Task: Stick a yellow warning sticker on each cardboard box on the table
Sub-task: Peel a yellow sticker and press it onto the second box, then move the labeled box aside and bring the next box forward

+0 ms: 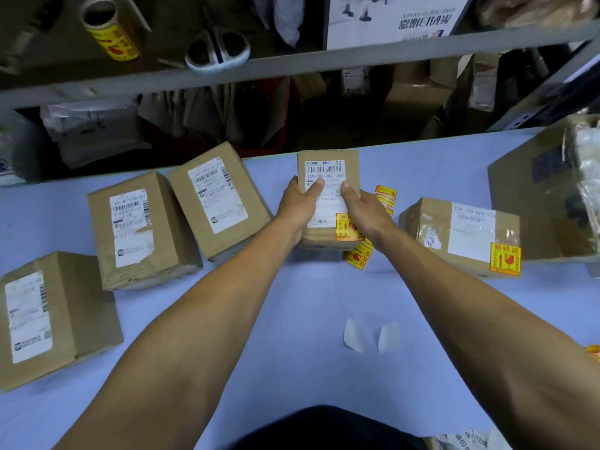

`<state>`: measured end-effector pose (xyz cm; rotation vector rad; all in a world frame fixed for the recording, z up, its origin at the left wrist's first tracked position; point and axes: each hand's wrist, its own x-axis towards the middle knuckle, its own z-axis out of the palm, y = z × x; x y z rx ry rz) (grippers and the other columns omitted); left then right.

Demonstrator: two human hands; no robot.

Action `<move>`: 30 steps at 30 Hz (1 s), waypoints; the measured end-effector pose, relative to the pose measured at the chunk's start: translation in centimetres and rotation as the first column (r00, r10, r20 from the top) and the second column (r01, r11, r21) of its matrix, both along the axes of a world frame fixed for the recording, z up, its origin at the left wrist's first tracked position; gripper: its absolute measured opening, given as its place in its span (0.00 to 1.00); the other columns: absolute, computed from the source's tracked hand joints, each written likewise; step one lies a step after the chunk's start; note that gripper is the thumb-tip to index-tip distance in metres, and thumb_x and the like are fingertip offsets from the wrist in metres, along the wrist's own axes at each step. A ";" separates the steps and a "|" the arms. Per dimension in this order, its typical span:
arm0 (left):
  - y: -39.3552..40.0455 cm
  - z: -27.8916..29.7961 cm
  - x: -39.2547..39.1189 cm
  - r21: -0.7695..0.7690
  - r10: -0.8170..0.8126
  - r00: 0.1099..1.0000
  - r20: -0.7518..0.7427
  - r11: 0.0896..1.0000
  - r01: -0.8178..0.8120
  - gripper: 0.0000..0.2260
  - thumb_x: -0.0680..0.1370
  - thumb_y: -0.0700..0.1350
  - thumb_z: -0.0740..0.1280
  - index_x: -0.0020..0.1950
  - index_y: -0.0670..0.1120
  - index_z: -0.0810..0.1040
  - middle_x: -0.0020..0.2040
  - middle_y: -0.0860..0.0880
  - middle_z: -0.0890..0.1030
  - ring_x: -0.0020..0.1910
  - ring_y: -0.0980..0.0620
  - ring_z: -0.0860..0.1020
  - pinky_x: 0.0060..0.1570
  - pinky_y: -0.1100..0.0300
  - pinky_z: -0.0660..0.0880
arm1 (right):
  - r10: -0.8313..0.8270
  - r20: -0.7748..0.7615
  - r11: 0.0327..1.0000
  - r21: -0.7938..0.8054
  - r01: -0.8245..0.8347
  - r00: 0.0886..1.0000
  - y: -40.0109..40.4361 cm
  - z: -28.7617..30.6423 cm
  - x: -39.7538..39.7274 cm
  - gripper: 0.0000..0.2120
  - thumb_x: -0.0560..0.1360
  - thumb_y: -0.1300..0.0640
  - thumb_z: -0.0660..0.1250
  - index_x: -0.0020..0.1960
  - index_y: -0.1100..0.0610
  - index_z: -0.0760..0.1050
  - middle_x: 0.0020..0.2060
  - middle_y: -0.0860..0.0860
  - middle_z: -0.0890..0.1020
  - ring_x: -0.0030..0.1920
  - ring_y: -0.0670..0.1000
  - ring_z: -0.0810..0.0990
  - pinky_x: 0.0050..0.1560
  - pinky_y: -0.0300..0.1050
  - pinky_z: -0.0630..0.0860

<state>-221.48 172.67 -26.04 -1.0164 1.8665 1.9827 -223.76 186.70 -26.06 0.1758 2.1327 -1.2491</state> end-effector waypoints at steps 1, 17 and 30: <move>-0.2 -0.3 -0.4 -0.012 -0.004 1.000 0.011 1.000 0.004 0.15 0.81 0.50 0.65 0.67 0.48 0.73 0.60 0.47 0.82 0.54 0.47 0.83 0.56 0.46 0.80 | 0.008 0.004 1.000 0.003 -0.008 1.000 -0.2 -0.4 -0.5 0.28 0.81 0.35 0.51 0.66 0.51 0.76 0.54 0.50 0.84 0.54 0.52 0.82 0.58 0.52 0.78; -1.8 0.6 -0.4 -0.177 -0.145 0.982 0.119 0.970 0.165 0.16 0.80 0.50 0.66 0.67 0.49 0.75 0.61 0.48 0.82 0.58 0.46 0.81 0.60 0.47 0.78 | 0.051 -0.045 0.993 0.111 -0.046 0.998 -0.5 -0.5 -1.8 0.21 0.81 0.39 0.57 0.55 0.54 0.80 0.49 0.53 0.85 0.48 0.54 0.82 0.51 0.53 0.78; -9.3 6.8 9.3 -0.859 -0.529 0.789 0.311 0.198 0.472 0.26 0.82 0.52 0.60 0.78 0.48 0.61 0.80 0.44 0.58 0.79 0.42 0.53 0.74 0.41 0.56 | 0.495 -0.444 0.845 0.448 -0.294 0.747 -2.8 5.5 3.1 0.23 0.80 0.51 0.64 0.71 0.60 0.72 0.69 0.59 0.75 0.69 0.61 0.72 0.66 0.51 0.68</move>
